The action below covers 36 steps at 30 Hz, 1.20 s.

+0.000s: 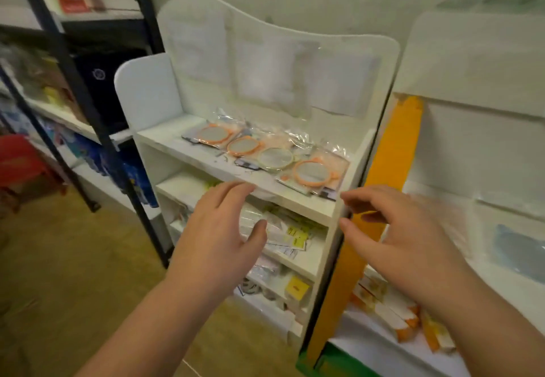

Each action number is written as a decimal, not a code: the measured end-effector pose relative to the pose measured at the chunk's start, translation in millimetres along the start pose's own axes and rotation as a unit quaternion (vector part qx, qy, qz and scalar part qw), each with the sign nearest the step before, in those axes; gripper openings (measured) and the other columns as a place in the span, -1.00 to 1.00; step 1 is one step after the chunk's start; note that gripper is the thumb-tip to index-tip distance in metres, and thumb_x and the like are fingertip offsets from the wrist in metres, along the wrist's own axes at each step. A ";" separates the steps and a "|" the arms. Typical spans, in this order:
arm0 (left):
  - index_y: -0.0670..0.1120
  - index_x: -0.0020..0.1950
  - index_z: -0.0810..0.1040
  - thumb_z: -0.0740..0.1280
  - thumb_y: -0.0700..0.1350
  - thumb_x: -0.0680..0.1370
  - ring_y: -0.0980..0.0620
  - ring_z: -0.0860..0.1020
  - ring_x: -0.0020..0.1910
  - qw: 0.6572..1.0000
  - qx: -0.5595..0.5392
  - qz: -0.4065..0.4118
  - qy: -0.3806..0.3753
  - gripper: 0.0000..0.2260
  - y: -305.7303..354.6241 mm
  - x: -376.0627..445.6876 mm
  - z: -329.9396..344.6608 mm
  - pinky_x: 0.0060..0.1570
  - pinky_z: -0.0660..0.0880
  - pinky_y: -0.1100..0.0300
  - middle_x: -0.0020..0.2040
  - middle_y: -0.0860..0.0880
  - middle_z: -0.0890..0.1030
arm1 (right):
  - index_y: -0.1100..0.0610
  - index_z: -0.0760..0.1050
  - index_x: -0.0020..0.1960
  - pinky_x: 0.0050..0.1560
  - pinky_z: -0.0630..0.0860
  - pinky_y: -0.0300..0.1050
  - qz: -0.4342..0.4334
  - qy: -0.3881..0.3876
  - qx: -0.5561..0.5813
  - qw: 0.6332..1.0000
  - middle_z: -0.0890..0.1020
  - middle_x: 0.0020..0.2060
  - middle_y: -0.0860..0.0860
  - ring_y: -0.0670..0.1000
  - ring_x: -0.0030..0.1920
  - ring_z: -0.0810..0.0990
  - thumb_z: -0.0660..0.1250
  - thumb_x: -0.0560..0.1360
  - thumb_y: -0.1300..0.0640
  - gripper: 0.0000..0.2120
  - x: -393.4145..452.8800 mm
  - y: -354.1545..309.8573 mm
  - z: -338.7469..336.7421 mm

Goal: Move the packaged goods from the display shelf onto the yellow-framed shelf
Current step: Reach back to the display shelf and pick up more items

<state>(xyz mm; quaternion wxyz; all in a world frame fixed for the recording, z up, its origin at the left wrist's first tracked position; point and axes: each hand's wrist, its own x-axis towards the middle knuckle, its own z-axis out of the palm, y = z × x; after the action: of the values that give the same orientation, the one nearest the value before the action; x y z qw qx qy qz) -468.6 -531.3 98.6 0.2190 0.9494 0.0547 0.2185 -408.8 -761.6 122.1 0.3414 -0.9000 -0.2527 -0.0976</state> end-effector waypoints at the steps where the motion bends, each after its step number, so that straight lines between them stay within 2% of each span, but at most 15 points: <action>1: 0.13 0.51 0.29 0.28 0.14 0.57 0.18 0.32 0.40 1.000 0.002 -0.008 0.000 -0.49 -15.6 -1.9 -7.5 0.34 0.33 0.21 0.43 0.22 0.32 | -0.15 0.53 0.22 0.11 0.52 -0.26 -0.007 -0.002 -0.001 1.000 0.55 0.03 -0.31 -0.28 0.08 0.52 0.34 0.44 -0.09 -0.66 6.0 -10.5 12.3; 4: 0.12 0.50 0.30 0.30 0.13 0.56 0.15 0.37 0.37 1.000 0.003 -0.021 0.004 -0.49 -52.5 -4.3 -26.7 0.33 0.34 0.22 0.41 0.22 0.34 | -0.15 0.51 0.26 0.14 0.50 -0.23 -0.017 -0.017 0.000 1.000 0.54 0.05 -0.30 -0.26 0.10 0.51 0.33 0.46 -0.12 -0.63 23.2 -37.2 44.4; 7: 0.10 0.50 0.31 0.29 0.12 0.56 0.22 0.30 0.39 1.000 0.015 -0.026 0.007 -0.49 -81.3 -1.9 -37.6 0.33 0.30 0.26 0.40 0.21 0.36 | -0.20 0.48 0.26 0.08 0.39 -0.41 -0.020 -0.037 0.004 0.999 0.50 0.03 -0.36 -0.36 0.11 0.45 0.32 0.47 -0.15 -0.64 38.8 -52.9 71.1; 10: 0.11 0.50 0.31 0.30 0.11 0.56 0.28 0.27 0.37 0.999 0.013 -0.035 0.011 -0.49 -104.7 5.6 -39.8 0.30 0.23 0.34 0.40 0.24 0.34 | -0.22 0.47 0.24 0.04 0.35 -0.47 -0.022 -0.056 0.009 0.998 0.50 0.04 -0.37 -0.40 0.12 0.42 0.32 0.47 -0.16 -0.66 56.1 -60.0 93.1; 13: 0.12 0.48 0.34 0.31 0.09 0.57 0.37 0.24 0.28 0.999 -0.004 -0.047 0.015 -0.52 -124.3 18.9 -35.0 0.25 0.24 0.36 0.31 0.32 0.31 | -0.20 0.50 0.23 0.11 0.41 -0.40 -0.016 -0.069 0.032 0.997 0.53 0.05 -0.35 -0.36 0.12 0.47 0.33 0.47 -0.15 -0.67 76.7 -59.3 113.0; 16: 0.10 0.43 0.41 0.32 0.06 0.56 0.33 0.31 0.27 0.998 -0.009 -0.051 0.017 -0.57 -141.8 41.9 -28.1 0.23 0.29 0.33 0.28 0.30 0.36 | -0.18 0.51 0.23 0.17 0.47 -0.29 -0.011 -0.071 0.047 0.996 0.54 0.06 -0.33 -0.31 0.12 0.50 0.34 0.47 -0.14 -0.67 103.1 -52.3 134.1; 18: 0.10 0.43 0.40 0.31 0.06 0.56 0.37 0.27 0.25 0.999 0.010 -0.047 0.012 -0.57 -153.9 62.7 -22.6 0.22 0.26 0.36 0.28 0.30 0.35 | -0.20 0.51 0.22 0.18 0.49 -0.24 -0.008 -0.066 0.052 0.996 0.53 0.05 -0.35 -0.32 0.12 0.49 0.34 0.47 -0.15 -0.67 125.7 -45.5 148.5; 21: 0.13 0.46 0.35 0.30 0.08 0.57 0.38 0.23 0.24 0.998 0.036 -0.047 -0.009 -0.55 -173.4 99.0 -17.0 0.23 0.21 0.39 0.32 0.30 0.34 | -0.21 0.51 0.22 0.16 0.46 -0.28 -0.001 -0.061 0.063 0.996 0.51 0.04 -0.38 -0.37 0.12 0.45 0.33 0.47 -0.15 -0.68 165.6 -38.9 169.6; 24: 0.14 0.48 0.33 0.30 0.10 0.57 0.29 0.28 0.35 0.997 0.055 -0.061 -0.013 -0.53 -194.1 139.3 -15.0 0.28 0.21 0.36 0.38 0.27 0.34 | -0.21 0.50 0.23 0.15 0.43 -0.33 -0.004 -0.065 0.070 0.995 0.51 0.06 -0.37 -0.39 0.13 0.44 0.32 0.49 -0.13 -0.69 207.3 -35.2 189.1; 26: 0.14 0.49 0.32 0.30 0.10 0.57 0.25 0.29 0.39 0.996 0.059 -0.073 -0.009 -0.52 -205.8 164.7 -13.5 0.32 0.23 0.32 0.41 0.26 0.34 | -0.20 0.50 0.23 0.17 0.43 -0.32 -0.007 -0.071 0.066 0.995 0.51 0.08 -0.37 -0.36 0.14 0.46 0.31 0.49 -0.12 -0.69 233.5 -33.3 201.2; 29: 0.16 0.49 0.31 0.31 0.09 0.56 0.25 0.29 0.41 0.995 0.051 -0.087 0.001 -0.51 -221.5 196.1 -7.1 0.36 0.29 0.25 0.41 0.26 0.34 | -0.17 0.50 0.21 0.09 0.43 -0.32 -0.013 -0.072 0.049 0.996 0.49 0.06 -0.34 -0.29 0.09 0.49 0.31 0.48 -0.10 -0.70 268.3 -31.6 218.0; 33: 0.17 0.49 0.31 0.32 0.08 0.57 0.26 0.29 0.40 0.995 0.033 -0.095 -0.007 -0.51 -242.6 225.4 4.2 0.34 0.26 0.28 0.41 0.26 0.35 | -0.10 0.52 0.23 0.07 0.42 -0.29 0.002 -0.056 0.024 0.998 0.51 0.08 -0.27 -0.17 0.10 0.51 0.33 0.50 -0.03 -0.70 302.3 -27.6 238.8; 36: 0.16 0.50 0.31 0.31 0.07 0.57 0.33 0.24 0.35 0.996 0.024 -0.083 -0.016 -0.51 -261.4 246.2 12.2 0.33 0.23 0.30 0.42 0.24 0.34 | -0.10 0.51 0.25 0.09 0.37 -0.32 0.018 -0.067 0.007 0.998 0.51 0.12 -0.26 -0.19 0.16 0.49 0.33 0.50 -0.04 -0.68 317.4 -23.1 253.8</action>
<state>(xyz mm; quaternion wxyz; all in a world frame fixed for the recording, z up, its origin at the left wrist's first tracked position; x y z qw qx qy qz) -244.2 -252.1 70.0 0.2143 0.9499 0.1355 0.1828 -149.3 -455.1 55.8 0.3314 -0.9065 -0.2599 -0.0292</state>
